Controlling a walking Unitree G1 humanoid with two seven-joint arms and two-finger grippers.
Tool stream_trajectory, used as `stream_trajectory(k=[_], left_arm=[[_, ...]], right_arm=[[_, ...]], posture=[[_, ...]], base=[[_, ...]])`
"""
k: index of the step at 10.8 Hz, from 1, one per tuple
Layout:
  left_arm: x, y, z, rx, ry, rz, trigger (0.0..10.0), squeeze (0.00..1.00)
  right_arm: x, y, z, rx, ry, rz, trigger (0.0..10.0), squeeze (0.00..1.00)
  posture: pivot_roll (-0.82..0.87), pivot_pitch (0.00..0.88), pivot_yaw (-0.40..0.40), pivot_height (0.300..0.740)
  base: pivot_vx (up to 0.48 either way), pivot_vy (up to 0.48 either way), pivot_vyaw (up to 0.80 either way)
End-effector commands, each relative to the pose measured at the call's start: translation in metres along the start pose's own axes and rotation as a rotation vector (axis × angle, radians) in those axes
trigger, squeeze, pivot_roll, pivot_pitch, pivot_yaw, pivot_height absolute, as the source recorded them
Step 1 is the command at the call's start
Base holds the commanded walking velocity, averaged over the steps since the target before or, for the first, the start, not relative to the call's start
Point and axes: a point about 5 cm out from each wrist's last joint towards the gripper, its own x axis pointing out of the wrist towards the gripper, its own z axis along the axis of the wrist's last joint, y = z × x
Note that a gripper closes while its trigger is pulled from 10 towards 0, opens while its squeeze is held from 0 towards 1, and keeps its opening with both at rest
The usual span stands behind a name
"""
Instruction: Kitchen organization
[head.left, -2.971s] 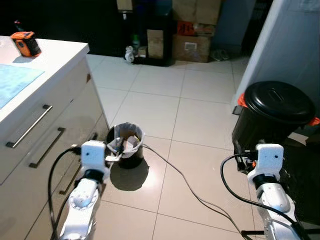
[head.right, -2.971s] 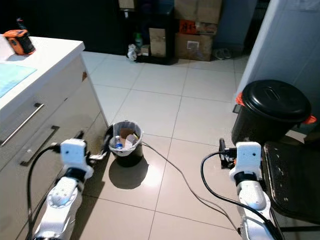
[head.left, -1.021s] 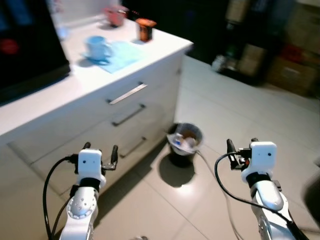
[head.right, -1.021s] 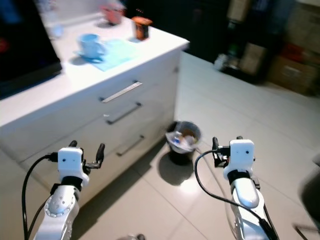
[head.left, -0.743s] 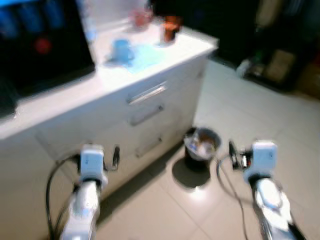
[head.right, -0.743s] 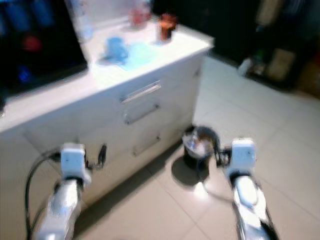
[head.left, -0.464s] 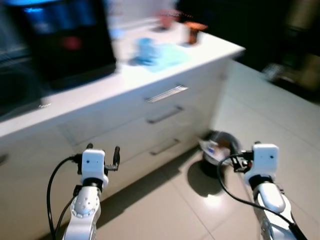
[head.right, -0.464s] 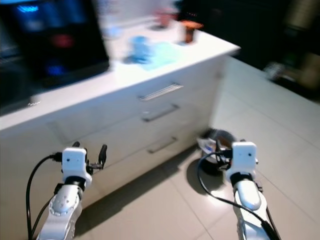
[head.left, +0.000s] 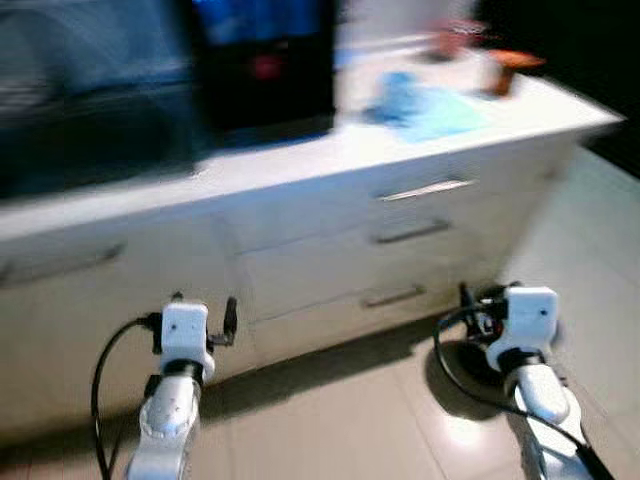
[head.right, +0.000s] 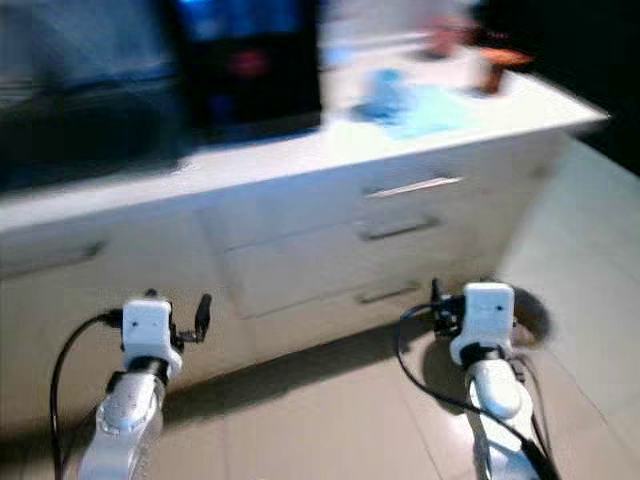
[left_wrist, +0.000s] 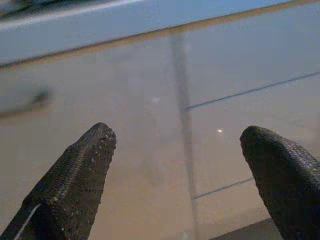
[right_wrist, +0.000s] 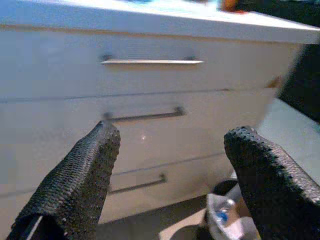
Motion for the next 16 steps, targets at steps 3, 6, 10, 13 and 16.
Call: stream_trajectory(k=[3,6,10,13,16], left_arm=[[0.001,0.002,-0.006,-0.029,0.054,0.029,10.0,0.0],[0.001,0.002,-0.008,-0.037,0.074,0.037,10.0,0.0],[0.002,0.002,-0.009,-0.045,0.083,0.032,10.0,0.0],[0.004,0.003,-0.015,-0.051,0.103,0.04,10.0,0.0],[0.007,0.007,-0.034,-0.055,0.161,0.043,10.0,0.0]], right_arm=[[0.003,0.003,0.001,0.004,-0.001,0.014,10.0,0.0],[0.006,0.004,0.002,0.018,-0.003,0.019,10.0,0.0],[0.007,0.004,0.002,0.022,-0.003,0.015,10.0,0.0],[0.007,0.003,0.001,0.028,0.001,0.014,10.0,0.0],[0.008,0.003,0.001,0.035,0.002,0.009,10.0,0.0]], posture=[[-0.06,0.002,0.009,0.74],[-0.05,0.0,0.004,0.74],[-0.05,0.0,0.006,0.74],[-0.05,0.0,0.005,0.74],[-0.05,0.0,0.006,0.74]], base=[[0.0,0.0,0.53],[0.0,0.0,0.0],[0.0,0.197,0.0],[0.0,0.368,0.0],[0.0,0.48,0.0]])
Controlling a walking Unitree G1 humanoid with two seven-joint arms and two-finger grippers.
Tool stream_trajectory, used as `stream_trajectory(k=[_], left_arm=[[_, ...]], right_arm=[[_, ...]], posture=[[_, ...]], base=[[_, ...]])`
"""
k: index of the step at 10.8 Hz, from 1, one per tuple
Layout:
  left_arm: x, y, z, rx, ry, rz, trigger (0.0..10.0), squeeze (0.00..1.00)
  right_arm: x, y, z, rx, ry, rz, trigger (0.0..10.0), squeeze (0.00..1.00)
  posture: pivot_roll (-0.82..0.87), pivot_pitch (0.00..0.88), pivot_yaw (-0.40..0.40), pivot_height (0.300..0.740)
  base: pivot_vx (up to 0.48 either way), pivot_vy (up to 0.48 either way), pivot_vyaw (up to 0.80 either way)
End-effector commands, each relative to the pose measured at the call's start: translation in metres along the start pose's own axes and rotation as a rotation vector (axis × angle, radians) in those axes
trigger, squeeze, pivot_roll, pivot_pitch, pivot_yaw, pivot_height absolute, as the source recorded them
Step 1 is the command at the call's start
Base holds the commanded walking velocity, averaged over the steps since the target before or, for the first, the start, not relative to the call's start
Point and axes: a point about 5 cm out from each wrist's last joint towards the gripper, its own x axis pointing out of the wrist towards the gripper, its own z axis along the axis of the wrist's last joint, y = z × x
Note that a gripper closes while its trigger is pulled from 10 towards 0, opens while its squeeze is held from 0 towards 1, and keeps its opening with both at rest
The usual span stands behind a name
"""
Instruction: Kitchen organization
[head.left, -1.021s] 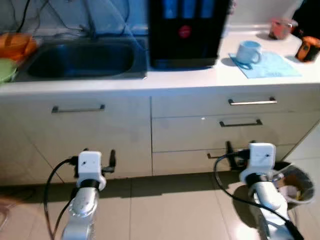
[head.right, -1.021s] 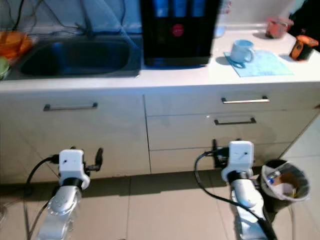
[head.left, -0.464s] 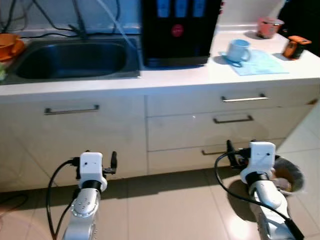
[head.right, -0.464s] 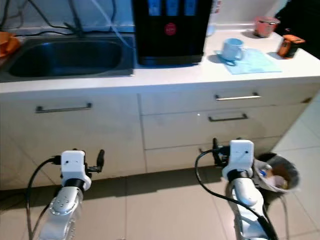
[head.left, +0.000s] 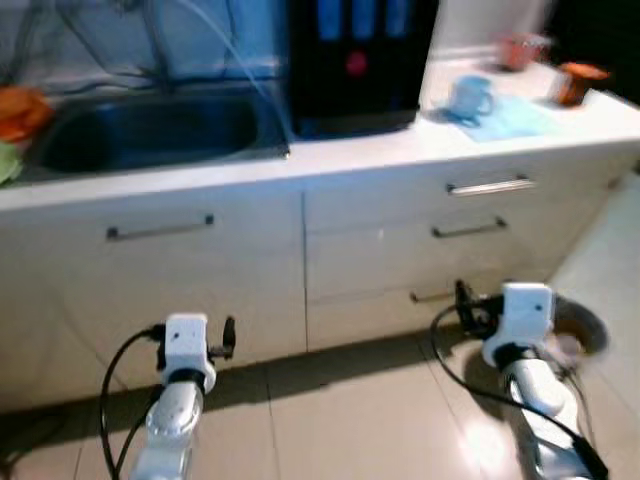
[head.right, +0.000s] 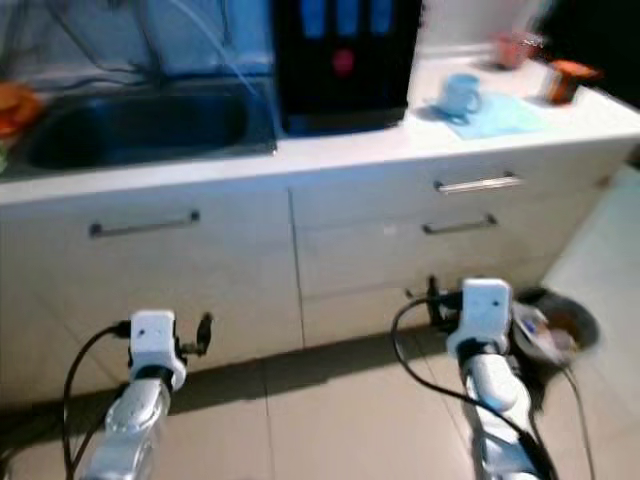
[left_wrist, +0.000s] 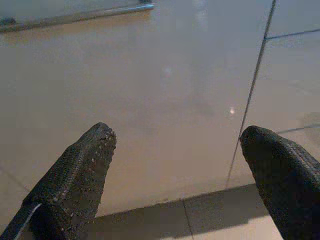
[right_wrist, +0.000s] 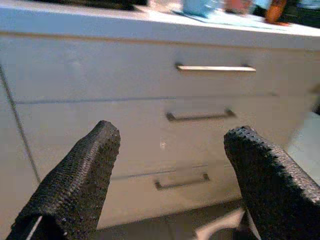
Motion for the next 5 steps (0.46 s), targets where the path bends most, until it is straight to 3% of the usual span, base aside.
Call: stream_trajectory(k=[1,3,5], left_arm=[[0.0,0.012,-0.005,0.004,0.009,0.03,10.0,0.0],[0.002,0.017,-0.016,0.006,0.041,0.033,10.0,0.0],[0.002,0.021,-0.024,0.006,0.069,0.036,10.0,0.0]], right_arm=[[0.003,0.008,0.003,0.018,-0.01,0.021,10.0,0.0],[0.003,0.009,0.005,0.016,-0.017,0.022,10.0,0.0],[0.003,0.009,0.005,0.018,-0.017,0.024,10.0,0.0]], posture=[[-0.06,0.0,0.006,0.74],[-0.06,0.0,0.006,0.74],[-0.05,0.0,0.005,0.74]], base=[[0.0,0.48,0.0],[0.0,0.48,0.0],[0.0,0.135,0.0]])
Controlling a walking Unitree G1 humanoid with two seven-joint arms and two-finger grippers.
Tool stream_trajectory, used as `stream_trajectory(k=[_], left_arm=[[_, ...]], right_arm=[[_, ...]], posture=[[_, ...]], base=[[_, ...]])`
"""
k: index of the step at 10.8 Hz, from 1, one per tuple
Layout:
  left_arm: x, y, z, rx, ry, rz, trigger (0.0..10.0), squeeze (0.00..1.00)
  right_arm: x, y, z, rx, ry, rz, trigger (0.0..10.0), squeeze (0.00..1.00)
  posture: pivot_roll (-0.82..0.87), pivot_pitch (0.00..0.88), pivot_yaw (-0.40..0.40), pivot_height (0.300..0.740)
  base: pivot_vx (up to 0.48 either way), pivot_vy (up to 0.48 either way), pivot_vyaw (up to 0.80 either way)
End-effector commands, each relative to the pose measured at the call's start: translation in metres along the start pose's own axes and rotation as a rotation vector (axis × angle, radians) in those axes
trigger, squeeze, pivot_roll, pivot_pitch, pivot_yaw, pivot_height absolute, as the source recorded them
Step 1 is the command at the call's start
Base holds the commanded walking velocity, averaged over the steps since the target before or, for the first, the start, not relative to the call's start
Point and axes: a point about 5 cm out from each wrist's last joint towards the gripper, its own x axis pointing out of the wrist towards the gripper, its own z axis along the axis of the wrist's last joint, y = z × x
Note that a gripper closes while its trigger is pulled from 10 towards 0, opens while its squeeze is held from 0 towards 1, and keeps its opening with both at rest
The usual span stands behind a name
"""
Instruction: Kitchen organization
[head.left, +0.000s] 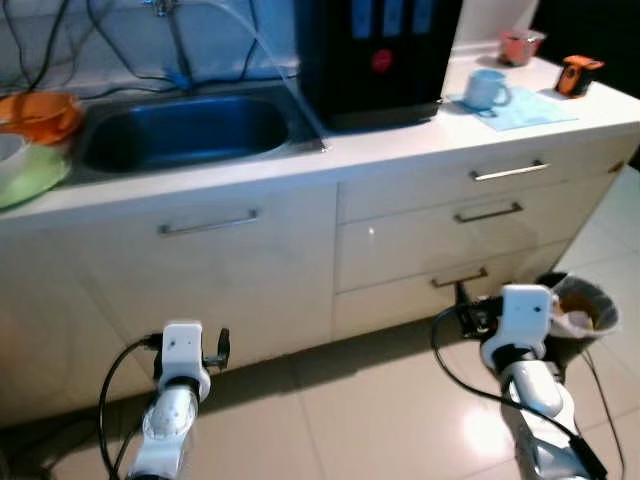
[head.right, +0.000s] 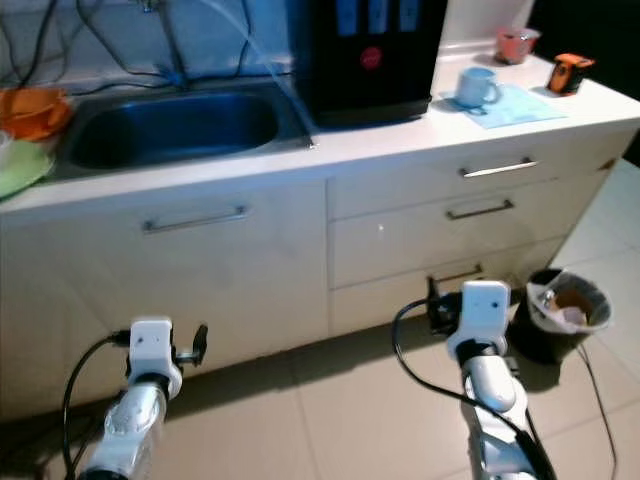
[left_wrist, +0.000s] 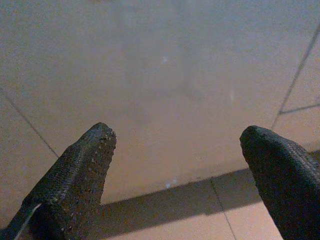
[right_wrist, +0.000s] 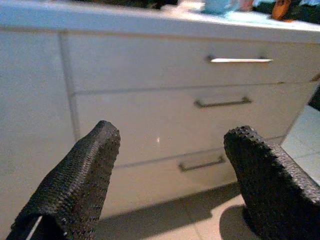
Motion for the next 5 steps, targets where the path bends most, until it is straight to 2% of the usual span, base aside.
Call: stream_trajectory(k=[1,2,3,5], left_arm=[[-0.002,0.005,-0.004,0.007,0.001,0.004,10.0,0.0],[-0.001,0.004,0.0,-0.002,-0.026,-0.011,10.0,0.0],[-0.001,0.003,0.005,0.003,-0.056,-0.013,10.0,0.0],[0.0,0.0,0.014,-0.005,-0.117,-0.01,10.0,0.0]], right_arm=[[0.003,0.004,0.008,0.001,-0.029,0.014,10.0,0.0],[0.003,0.005,0.008,-0.006,-0.035,0.022,10.0,0.0],[0.002,0.005,0.008,-0.003,-0.036,0.021,10.0,0.0],[0.002,0.006,0.009,-0.005,-0.042,0.028,10.0,0.0]], posture=[[-0.06,0.0,0.005,0.74],[-0.06,0.0,0.005,0.74],[-0.06,0.0,0.004,0.74],[-0.06,0.0,0.005,0.74]], base=[[0.0,0.0,0.0],[0.0,0.0,0.0],[0.0,0.0,0.4],[0.0,0.0,0.66]])
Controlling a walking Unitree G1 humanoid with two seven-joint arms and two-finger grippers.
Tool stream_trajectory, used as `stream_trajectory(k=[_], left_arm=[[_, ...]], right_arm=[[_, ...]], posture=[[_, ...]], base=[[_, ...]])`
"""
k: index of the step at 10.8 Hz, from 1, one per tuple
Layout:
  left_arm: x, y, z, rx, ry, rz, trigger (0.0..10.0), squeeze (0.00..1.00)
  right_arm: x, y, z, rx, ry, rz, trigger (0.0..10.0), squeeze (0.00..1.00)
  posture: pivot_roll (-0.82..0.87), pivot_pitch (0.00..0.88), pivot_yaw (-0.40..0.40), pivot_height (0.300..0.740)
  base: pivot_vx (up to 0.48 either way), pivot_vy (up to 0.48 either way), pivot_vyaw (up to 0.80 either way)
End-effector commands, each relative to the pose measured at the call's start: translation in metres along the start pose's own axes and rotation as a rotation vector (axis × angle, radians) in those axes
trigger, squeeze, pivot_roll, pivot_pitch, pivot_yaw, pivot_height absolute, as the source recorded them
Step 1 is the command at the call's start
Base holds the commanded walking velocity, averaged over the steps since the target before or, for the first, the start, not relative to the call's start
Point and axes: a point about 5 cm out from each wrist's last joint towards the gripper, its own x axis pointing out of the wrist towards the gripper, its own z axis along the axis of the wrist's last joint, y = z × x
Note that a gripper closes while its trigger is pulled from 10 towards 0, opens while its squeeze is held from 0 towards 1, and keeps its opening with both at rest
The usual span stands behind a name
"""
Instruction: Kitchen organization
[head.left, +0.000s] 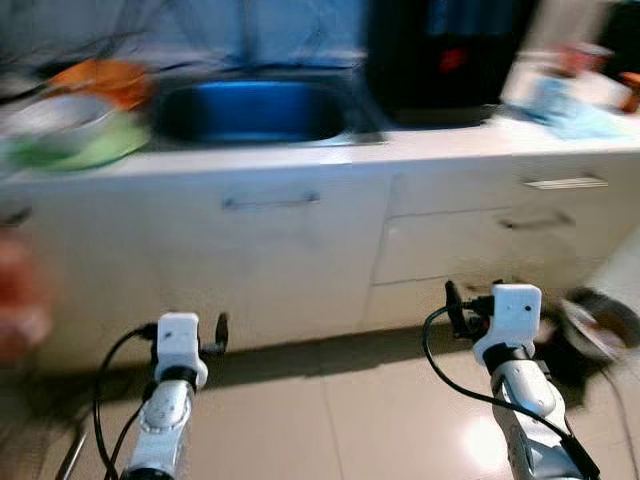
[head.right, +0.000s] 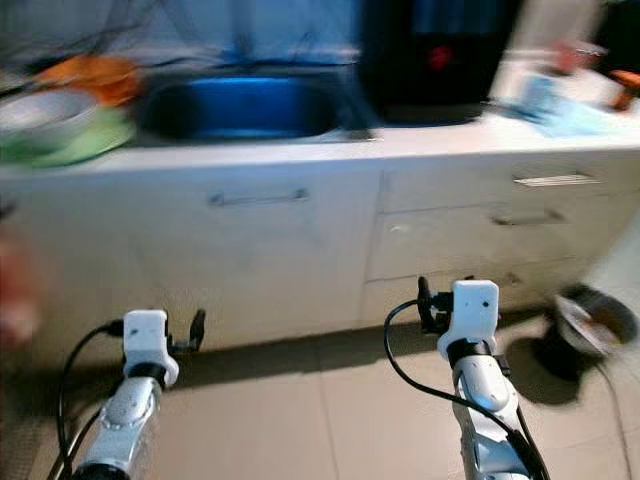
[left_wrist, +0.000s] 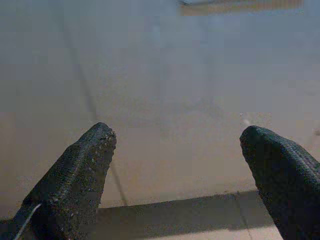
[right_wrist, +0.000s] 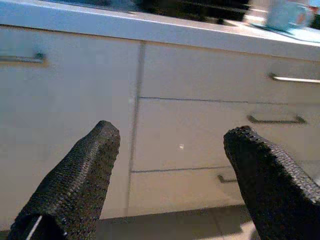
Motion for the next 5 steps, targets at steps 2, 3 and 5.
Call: stream_trajectory(k=[2,3,5], left_arm=[[0.0,-0.004,0.01,0.001,-0.048,-0.001,10.0,0.0],[0.0,-0.005,0.013,0.0,-0.057,-0.001,10.0,0.0],[0.0,-0.01,0.025,0.002,-0.09,-0.008,10.0,0.0]], right_arm=[[0.001,-0.001,0.006,-0.004,-0.027,0.002,10.0,0.0],[0.001,-0.001,0.005,-0.003,-0.027,0.002,10.0,0.0],[0.002,-0.002,0.006,-0.005,-0.029,0.002,10.0,0.0]], posture=[[-0.06,0.0,0.008,0.74],[-0.06,0.0,0.009,0.74],[-0.06,0.0,0.006,0.74]], base=[[0.324,0.0,0.78],[0.341,0.0,0.78],[0.296,0.0,0.78]])
